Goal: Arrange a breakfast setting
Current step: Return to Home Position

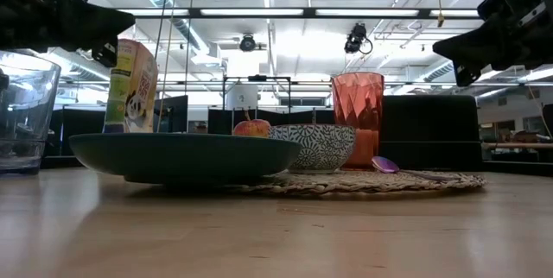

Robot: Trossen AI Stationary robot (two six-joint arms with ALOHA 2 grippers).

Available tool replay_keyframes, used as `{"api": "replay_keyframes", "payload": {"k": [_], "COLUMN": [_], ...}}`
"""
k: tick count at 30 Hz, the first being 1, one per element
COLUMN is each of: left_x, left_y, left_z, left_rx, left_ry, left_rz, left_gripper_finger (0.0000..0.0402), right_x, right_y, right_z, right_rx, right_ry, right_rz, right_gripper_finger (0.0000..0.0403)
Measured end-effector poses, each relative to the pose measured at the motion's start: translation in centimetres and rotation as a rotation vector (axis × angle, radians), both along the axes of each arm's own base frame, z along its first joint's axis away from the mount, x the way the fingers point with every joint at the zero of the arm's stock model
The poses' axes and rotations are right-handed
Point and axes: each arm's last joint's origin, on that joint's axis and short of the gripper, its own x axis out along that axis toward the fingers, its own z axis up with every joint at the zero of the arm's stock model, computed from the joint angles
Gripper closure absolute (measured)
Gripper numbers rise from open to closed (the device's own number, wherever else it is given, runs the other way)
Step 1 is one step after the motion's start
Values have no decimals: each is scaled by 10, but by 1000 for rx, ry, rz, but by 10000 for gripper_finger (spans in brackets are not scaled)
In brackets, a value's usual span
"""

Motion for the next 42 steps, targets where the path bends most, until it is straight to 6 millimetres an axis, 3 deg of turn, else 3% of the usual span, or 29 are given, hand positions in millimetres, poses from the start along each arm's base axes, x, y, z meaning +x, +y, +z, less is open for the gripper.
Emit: {"api": "replay_keyframes", "payload": {"k": [9, 42], "left_x": [0, 0], "left_y": [0, 0], "left_z": [-3, -3], "left_rx": [22, 22], "left_ry": [27, 30], "left_rz": [2, 3], "left_gripper_finger": [390, 390], "right_x": [0, 0], "right_y": [0, 0], "right_z": [1, 1], "right_rx": [-34, -35], "right_ry": [-6, -7], "right_rz": [2, 2], "right_gripper_finger": [376, 374]}}
